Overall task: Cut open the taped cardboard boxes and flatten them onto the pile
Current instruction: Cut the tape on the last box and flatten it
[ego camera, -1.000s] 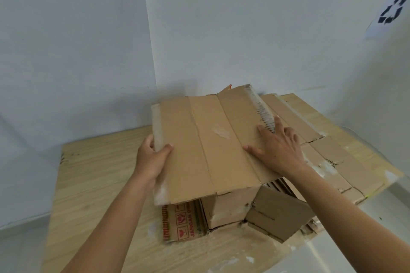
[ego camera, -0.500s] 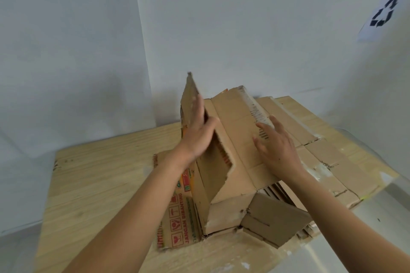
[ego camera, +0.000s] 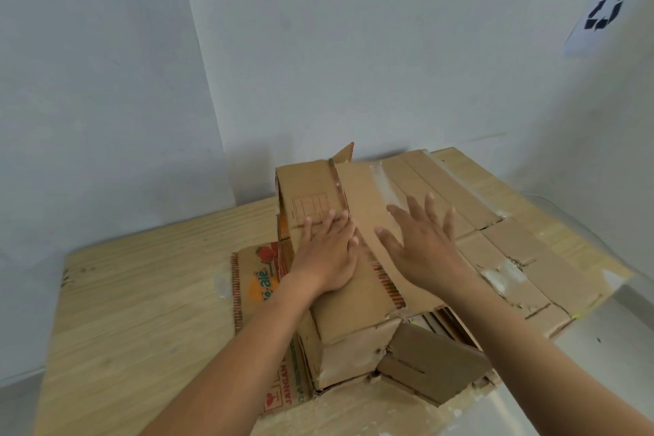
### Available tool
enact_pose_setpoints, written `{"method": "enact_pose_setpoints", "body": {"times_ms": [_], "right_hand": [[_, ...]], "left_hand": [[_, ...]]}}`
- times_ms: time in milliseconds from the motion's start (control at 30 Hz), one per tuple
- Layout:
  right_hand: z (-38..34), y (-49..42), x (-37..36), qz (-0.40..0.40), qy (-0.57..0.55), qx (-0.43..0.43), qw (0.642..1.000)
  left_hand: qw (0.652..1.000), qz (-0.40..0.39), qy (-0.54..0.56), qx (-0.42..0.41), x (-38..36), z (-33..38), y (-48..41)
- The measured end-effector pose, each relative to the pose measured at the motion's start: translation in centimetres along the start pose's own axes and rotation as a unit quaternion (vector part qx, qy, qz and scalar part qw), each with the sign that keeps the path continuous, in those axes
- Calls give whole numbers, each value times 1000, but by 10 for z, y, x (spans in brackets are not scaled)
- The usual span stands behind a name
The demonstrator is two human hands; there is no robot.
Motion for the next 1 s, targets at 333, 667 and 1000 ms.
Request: {"method": "enact_pose_setpoints", "body": {"times_ms": [333,667,1000], "right_hand": [[-32,6,-49,-63,-74,-29,995],[-38,4,-32,-38,-131,15,990],[-48,8,-20,-79,-203,64,974]], "left_hand": [[928,286,237,2,77,-43,3],[963,110,237,64,54,-120,-14],[932,187,283,128,87,-188,36]]}}
Point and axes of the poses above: each hand's wrist, its own y-axis away from the middle knuckle, its own x-axis out of the back of the hand, z = x × y, the point moved 10 cm from there along -y, towards the middle knuckle, and after that the axes turned 9 degrees about z, right-handed, at the moved point
